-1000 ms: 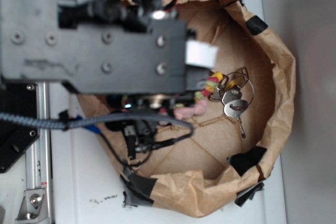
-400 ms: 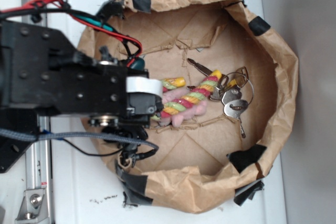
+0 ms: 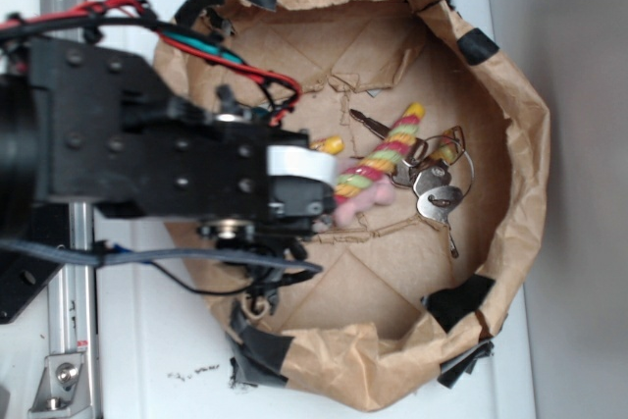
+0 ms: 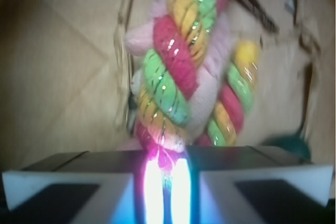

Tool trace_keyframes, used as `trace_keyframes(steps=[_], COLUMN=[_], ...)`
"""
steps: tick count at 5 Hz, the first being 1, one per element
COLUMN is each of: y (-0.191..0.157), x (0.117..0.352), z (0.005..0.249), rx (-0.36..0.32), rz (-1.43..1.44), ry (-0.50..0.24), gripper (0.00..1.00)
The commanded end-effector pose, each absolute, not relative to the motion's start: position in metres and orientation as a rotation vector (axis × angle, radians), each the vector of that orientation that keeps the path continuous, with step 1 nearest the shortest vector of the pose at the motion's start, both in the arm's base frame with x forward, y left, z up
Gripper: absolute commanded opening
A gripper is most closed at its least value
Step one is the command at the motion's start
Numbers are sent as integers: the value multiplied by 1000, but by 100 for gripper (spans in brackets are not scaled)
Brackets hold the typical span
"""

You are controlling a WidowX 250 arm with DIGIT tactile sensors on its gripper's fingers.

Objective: Grab the multicolored rope.

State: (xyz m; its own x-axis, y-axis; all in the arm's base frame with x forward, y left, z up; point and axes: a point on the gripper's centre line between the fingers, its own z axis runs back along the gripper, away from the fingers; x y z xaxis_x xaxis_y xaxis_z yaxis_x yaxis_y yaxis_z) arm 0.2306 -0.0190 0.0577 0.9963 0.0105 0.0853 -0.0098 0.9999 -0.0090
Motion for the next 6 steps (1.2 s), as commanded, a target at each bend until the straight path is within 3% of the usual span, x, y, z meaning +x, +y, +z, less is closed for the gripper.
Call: trace_keyframes(steps=[1, 2, 3, 4, 6], y=[1, 11, 17, 16, -3], x=[267, 263, 255, 253, 254], z=[114, 149, 158, 148, 97], rx=[-36, -55, -89, -71, -146], rz=[70, 76, 75, 80, 88], ry=[-243, -295, -298, -269, -200], gripper=[0, 0, 0, 96, 100])
